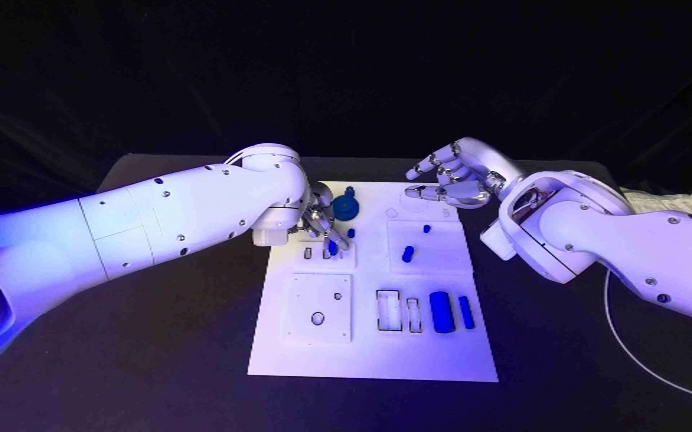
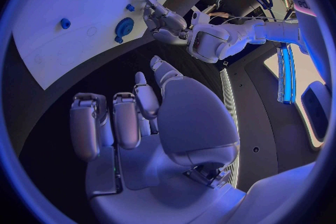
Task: Assemble the parts on the task board
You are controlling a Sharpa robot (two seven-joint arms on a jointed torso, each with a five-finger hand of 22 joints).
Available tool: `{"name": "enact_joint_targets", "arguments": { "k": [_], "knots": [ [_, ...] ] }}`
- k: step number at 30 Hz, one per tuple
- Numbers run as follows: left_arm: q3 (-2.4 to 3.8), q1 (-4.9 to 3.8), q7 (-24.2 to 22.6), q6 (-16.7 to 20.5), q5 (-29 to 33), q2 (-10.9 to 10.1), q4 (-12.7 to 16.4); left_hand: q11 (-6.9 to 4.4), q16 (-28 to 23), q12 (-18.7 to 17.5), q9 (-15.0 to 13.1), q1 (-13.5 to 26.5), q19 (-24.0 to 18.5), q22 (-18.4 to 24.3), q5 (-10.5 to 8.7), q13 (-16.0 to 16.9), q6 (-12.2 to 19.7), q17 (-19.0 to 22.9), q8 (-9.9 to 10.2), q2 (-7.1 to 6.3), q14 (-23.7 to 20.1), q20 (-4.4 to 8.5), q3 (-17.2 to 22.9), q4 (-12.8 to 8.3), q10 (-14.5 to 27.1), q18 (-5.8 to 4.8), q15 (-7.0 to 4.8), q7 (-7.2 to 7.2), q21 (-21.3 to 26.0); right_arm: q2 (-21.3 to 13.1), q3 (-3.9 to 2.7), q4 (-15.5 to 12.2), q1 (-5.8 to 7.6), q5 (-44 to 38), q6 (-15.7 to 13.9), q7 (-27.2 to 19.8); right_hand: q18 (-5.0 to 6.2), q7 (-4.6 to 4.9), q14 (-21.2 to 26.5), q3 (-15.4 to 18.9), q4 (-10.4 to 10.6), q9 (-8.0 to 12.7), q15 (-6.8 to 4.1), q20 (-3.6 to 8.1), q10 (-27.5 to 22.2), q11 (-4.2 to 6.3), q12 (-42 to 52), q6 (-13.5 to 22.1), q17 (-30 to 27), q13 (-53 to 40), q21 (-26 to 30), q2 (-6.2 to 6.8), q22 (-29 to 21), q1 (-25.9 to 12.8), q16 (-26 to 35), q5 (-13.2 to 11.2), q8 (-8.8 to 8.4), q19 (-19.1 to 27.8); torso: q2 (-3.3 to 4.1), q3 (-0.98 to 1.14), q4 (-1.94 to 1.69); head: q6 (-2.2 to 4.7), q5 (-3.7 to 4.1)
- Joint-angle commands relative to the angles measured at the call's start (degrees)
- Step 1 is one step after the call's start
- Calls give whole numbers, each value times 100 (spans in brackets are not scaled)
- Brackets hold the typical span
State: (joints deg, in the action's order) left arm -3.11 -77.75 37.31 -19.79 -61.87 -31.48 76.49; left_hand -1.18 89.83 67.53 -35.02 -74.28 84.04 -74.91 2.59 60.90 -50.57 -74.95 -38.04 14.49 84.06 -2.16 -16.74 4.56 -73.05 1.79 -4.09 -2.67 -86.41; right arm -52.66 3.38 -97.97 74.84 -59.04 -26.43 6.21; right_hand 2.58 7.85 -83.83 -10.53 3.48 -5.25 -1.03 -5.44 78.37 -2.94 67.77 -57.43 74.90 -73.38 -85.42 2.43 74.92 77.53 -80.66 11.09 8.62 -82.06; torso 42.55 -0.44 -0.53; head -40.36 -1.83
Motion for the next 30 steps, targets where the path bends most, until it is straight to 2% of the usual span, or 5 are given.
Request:
{"name": "enact_joint_targets", "arguments": {
  "k": [1, 8, 20, 25, 30],
  "knots": [
    [-4, 7, -47, -42, 225, -1, 10, -50, 17, -52, -13, -371, 202, -790, 24, -22, 77, -1505, 26, 149, 594, 45, 235, -256, 52, -15, -68, 44, 27, 15, -1, 10, -1, -48, 100, 22, 6, -8, -329, 0, -31, -6, -39, 42, -4, 22, -20, -20, 96, 9, 17, 2, 337, 32, 21, 18, 15, 6, 0, -1, 3, -9, -3],
    [-2, 11, -46, 58, 699, -65, 8, -38, 17, -157, -3, -783, 209, -813, 13, -80, 158, -1505, 141, 205, 594, 78, 835, -660, 99, -21, -79, 17, 20, 32, 0, 28, -1, -48, 138, 42, 6, -8, -329, 0, -31, -6, -39, 42, -4, 22, -20, -20, 96, 9, 17, 2, 337, 32, 21, 18, 15, 6, 0, -1, -1, -20, -7],
    [31, 13, -32, 352, 1299, -338, 206, -25, 17, -176, -22, -702, 198, -798, 13, -90, 147, -1505, 156, 168, 594, 65, 973, -732, 86, -18, -67, 7, 31, 53, 2, 54, -3, -45, 172, 49, 9, -7, -326, 0, -27, -6, -39, 43, -10, 21, -34, -19, 81, 19, 23, -4, 323, 20, 33, 26, 21, 15, -2, 7, -7, -26, -20],
    [42, 24, -65, 727, 1122, -482, 404, -27, 17, -141, -40, -640, 211, -825, 13, -49, 126, -1505, 147, 142, 594, 62, 1019, -760, 46, -23, -66, 11, 17, 64, 3, 65, -7, -28, 178, 41, 9, -7, -326, 0, -27, -6, -39, 43, -10, 21, -34, -19, 81, 19, 23, -4, 323, 20, 33, 26, 21, 15, 3, 3, -2, -27, -34],
    [46, 110, -102, 1054, 609, -597, 583, -33, 17, -136, -59, -604, 225, -850, 13, -47, 112, -1505, 137, 121, 594, 62, 1062, -794, 29, -28, -69, 19, 4, 60, 4, 68, -9, -19, 183, 36, 11, -7, -326, 2, -23, -5, -38, 43, -13, 20, -39, -19, 82, 22, 26, -6, 318, 12, 33, 25, 23, 19, -2, -3, -3, -48, -18]
  ]
}}
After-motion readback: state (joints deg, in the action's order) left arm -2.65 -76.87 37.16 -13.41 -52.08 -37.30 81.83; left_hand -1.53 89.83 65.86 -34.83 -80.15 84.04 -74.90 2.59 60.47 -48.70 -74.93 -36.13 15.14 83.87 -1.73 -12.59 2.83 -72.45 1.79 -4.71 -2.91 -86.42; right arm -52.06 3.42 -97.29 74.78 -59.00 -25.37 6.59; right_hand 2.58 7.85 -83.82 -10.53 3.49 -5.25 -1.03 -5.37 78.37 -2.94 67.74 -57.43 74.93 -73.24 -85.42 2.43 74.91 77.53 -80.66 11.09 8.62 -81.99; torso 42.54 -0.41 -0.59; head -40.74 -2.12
